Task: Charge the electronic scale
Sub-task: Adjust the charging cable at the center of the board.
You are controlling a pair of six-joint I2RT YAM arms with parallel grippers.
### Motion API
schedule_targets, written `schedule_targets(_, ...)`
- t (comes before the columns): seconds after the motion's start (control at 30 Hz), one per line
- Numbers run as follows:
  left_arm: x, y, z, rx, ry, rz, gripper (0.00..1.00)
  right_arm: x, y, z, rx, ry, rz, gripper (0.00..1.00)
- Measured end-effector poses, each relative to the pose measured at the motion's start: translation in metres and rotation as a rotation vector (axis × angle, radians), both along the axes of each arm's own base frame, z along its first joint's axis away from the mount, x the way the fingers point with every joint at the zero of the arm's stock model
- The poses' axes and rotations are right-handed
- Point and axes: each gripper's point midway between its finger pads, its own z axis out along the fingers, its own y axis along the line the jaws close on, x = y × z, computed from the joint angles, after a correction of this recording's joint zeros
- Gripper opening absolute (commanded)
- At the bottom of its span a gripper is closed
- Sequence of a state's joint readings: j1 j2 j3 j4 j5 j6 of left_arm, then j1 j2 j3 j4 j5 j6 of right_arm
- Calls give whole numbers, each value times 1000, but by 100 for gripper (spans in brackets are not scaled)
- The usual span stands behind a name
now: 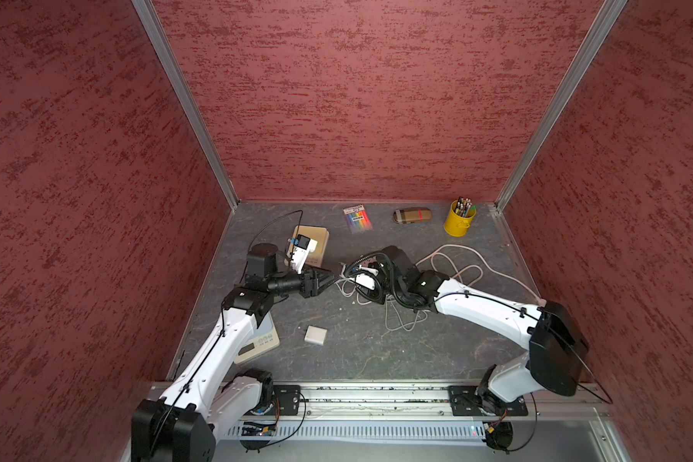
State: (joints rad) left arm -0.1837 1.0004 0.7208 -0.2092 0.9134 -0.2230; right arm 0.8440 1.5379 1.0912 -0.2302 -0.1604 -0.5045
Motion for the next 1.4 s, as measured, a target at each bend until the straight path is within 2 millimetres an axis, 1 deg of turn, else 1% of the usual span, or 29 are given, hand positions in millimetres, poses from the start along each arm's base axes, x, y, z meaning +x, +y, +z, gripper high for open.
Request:
schedule_targets(0.07, 5, 0, -2, -25, 19, 22, 46, 1, -1, -2, 10, 27, -25, 0)
schedule_targets(0.23, 14, -2, -17, -64, 106, 50, 37, 7, -4, -5, 15, 53, -94, 0)
schedule_targets(0.37, 17, -6, -27, -74, 165, 60, 25, 11, -7, -8, 10, 61, -134, 0)
schedule_targets(0.43, 19, -6, -29, -79, 179, 63, 20, 12, -8, -8, 11, 61, -144, 0)
schedule_targets(0.57, 21, -9, -31, -88, 197, 60, 6, 13, -9, -8, 11, 61, -153, 0)
schedule_targets(0.6, 22, -9, -31, -90, 199, 58, 0, 13, -9, -9, 9, 63, -156, 0)
schedule_targets(0.7, 23, -11, -31, -94, 206, 49, 0, 13, -9, -9, 8, 64, -159, 0)
schedule_targets(0.73, 23, -12, -32, -95, 209, 47, 0, 14, -10, -9, 9, 65, -161, 3)
schedule_targets(0.77, 24, -12, -32, -95, 213, 46, 0, 14, -10, -9, 9, 65, -162, 13)
schedule_targets(0.8, 24, -12, -32, -96, 216, 46, 0, 14, -10, -9, 9, 66, -163, 21)
schedule_targets(0.87, 25, -13, -31, -95, 224, 46, 0, 15, -9, -7, 20, 60, -162, 32)
schedule_targets(0.97, 27, -13, -28, -90, 244, 45, 0, 13, -9, -1, 51, 29, -147, 43)
schedule_targets(1.03, 29, -13, -24, -88, 253, 44, 0, 10, -11, 7, 78, -11, -130, 44)
schedule_targets(1.13, 30, -12, -20, -92, 260, 36, 0, 6, -15, 29, 132, -106, -92, 42)
schedule_targets(1.2, 29, -11, -21, -93, 273, 33, 0, 6, -12, 45, 165, -185, -58, 40)
schedule_targets(1.27, 27, -12, -23, -95, 288, 24, 0, 8, -8, 57, 183, -252, -27, 38)
schedule_targets(1.33, 26, -13, -25, -95, 305, 18, 0, 9, -4, 60, 182, -288, 1, 35)
schedule_targets(1.4, 25, -12, -27, -93, 317, 18, 0, 9, 2, 59, 173, -302, 34, 32)
